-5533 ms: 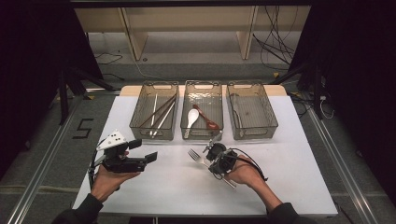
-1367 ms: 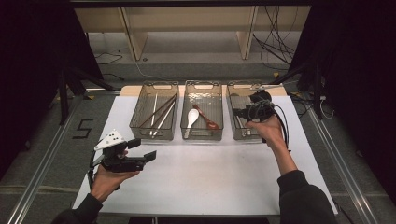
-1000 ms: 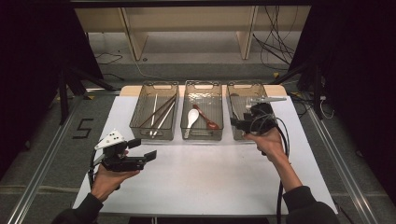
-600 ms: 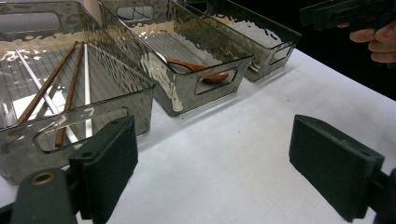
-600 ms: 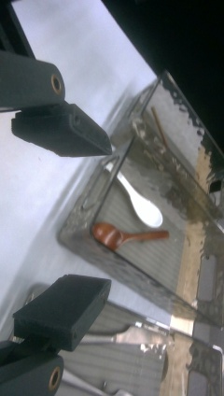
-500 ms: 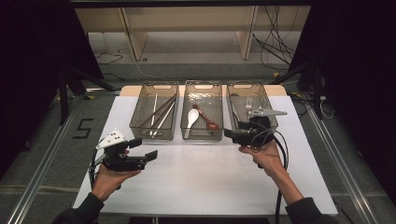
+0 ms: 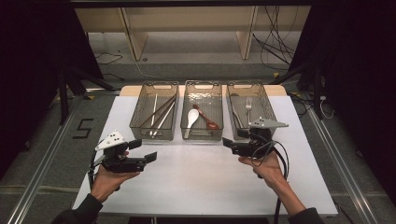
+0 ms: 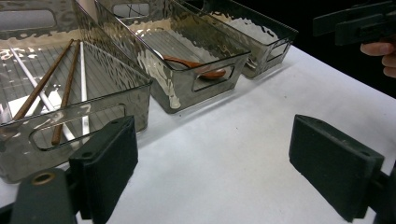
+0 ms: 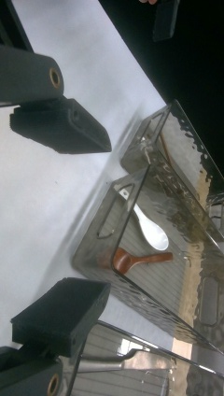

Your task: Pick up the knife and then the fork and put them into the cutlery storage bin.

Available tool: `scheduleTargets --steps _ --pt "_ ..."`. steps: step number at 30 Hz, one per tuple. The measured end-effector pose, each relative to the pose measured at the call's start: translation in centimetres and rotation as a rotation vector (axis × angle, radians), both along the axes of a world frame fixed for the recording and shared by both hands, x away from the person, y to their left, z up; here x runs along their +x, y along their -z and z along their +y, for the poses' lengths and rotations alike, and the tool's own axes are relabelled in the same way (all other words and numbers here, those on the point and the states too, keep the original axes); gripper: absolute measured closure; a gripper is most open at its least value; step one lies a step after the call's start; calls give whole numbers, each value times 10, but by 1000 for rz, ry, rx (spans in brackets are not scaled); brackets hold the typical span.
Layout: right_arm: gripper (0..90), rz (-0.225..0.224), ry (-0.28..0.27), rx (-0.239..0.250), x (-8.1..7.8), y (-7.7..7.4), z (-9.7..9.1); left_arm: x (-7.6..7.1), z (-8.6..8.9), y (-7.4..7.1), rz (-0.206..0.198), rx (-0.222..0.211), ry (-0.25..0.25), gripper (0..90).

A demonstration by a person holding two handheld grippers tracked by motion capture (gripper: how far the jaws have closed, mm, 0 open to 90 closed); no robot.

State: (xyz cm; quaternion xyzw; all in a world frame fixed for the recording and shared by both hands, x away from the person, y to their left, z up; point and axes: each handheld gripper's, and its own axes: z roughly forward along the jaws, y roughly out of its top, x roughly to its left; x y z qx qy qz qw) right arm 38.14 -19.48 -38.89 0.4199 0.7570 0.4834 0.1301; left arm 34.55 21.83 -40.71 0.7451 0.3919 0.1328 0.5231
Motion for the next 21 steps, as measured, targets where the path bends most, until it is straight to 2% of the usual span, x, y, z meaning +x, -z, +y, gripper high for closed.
scheduleTargets --steps 5,11,21 --pt "278 -18 -27 7 -10 3 1 0 -2 0 2 -4 0 150" --pt "275 -46 -33 18 -19 3 -2 -1 -3 0 1 6 9 150" --pt "262 -71 -37 5 -32 9 -5 -1 -1 1 11 -6 14 150"
